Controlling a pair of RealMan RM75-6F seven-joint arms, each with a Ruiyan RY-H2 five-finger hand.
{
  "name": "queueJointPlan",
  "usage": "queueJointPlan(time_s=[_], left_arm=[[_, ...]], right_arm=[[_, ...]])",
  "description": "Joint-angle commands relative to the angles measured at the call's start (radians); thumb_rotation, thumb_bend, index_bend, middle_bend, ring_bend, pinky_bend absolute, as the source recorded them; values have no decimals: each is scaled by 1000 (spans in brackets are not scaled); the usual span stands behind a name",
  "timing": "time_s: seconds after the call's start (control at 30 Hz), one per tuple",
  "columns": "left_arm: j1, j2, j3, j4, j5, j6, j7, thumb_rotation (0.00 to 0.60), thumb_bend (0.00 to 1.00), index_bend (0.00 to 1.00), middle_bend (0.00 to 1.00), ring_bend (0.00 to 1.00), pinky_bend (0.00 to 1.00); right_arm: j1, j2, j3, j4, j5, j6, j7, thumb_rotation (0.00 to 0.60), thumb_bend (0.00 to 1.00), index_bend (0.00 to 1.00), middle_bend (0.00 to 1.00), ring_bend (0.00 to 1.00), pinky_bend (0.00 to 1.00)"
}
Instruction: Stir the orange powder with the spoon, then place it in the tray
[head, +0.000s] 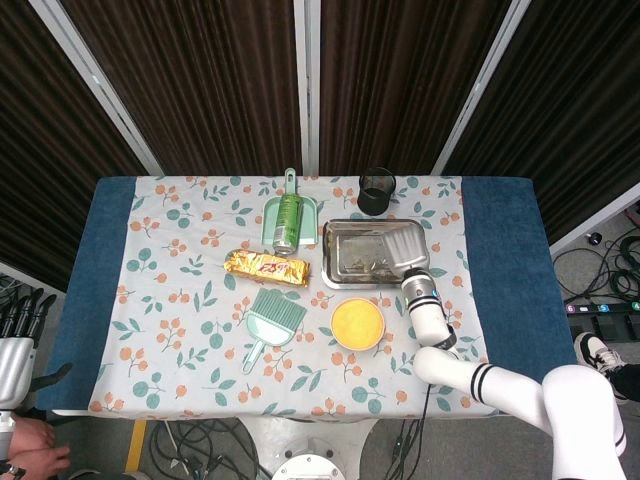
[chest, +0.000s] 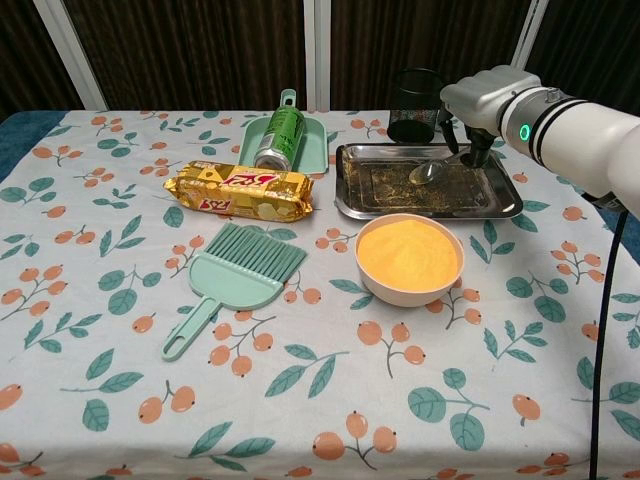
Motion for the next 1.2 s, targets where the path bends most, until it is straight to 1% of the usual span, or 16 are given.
queueJointPlan(time_s=[0.03, 0.07, 0.17, 0.27, 0.37, 0.47, 0.5, 0.6, 0.63, 0.73, 0.8, 0.83, 0.87, 0.97, 1.07, 1.2], left_arm=[[0, 1, 0, -2, -1, -1, 2, 600, 0, 54, 45, 53, 83], [0, 1, 0, -2, -1, -2, 3, 600, 0, 55, 45, 53, 83], [-2, 0, 0, -3, -2, -5, 4, 600, 0, 54, 45, 53, 83], [-3, -1, 0, -4, 1, -5, 5, 600, 0, 55, 45, 53, 83], [-5, 1, -3, -4, 3, -3, 4, 600, 0, 55, 45, 53, 83], [-3, 1, -3, -3, 1, 0, 2, 600, 0, 55, 45, 53, 83], [-2, 0, -3, -2, 0, 1, 1, 600, 0, 55, 45, 53, 83], [-2, -3, -5, 2, -4, 0, -3, 600, 0, 55, 45, 53, 83], [-2, -5, -6, 3, -5, -1, -3, 600, 0, 55, 45, 53, 83], [-5, -9, -9, 8, -6, -2, -7, 600, 0, 54, 45, 53, 83], [-7, -13, -12, 11, -8, -2, -8, 600, 0, 55, 45, 53, 83], [-8, -14, -14, 12, -10, -4, -8, 600, 0, 55, 45, 53, 83], [-9, -15, -14, 12, -10, -5, -7, 600, 0, 55, 45, 53, 83], [-15, -20, -18, 12, -13, -11, -3, 600, 0, 55, 45, 53, 83], [-21, -28, -23, 11, -14, -12, 10, 600, 0, 54, 45, 53, 83], [-28, -38, -24, 4, -8, -12, 42, 600, 0, 55, 45, 53, 83]], right_arm=[[27, -34, 6, 61, 51, -17, 7, 600, 153, 544, 965, 971, 1000], [30, -36, 8, 69, 62, -19, 9, 600, 119, 490, 965, 971, 1000], [34, -32, 10, 83, 87, -24, 17, 600, 98, 394, 965, 971, 1000], [31, -13, 9, 73, 100, -27, 32, 600, 87, 326, 965, 971, 1000], [17, 30, 9, 28, 96, -23, 61, 600, 79, 290, 965, 971, 1000], [-26, 112, 9, -84, 50, 4, 131, 600, 82, 284, 962, 965, 1000], [-54, 155, 1, -146, 13, 22, 168, 600, 89, 284, 953, 956, 999], [-149, 279, -39, -317, -107, 73, 276, 600, 132, 284, 877, 887, 972], [-180, 317, -56, -364, -148, 90, 309, 600, 145, 285, 822, 839, 933], [-291, 432, -113, -492, -282, 164, 428, 600, 158, 288, 638, 667, 770], [-372, 497, -156, -548, -381, 227, 527, 600, 165, 289, 491, 489, 610], [-407, 519, -174, -561, -428, 259, 573, 600, 169, 285, 453, 427, 554], [-441, 537, -193, -567, -479, 292, 620, 600, 176, 270, 392, 326, 461], [-551, 571, -255, -555, -621, 418, 757, 600, 185, 226, 254, 146, 290], [-651, 574, -305, -524, -723, 546, 860, 600, 184, 174, 197, 74, 201], [-753, 576, -352, -502, -799, 652, 987, 600, 185, 163, 168, 46, 156]])
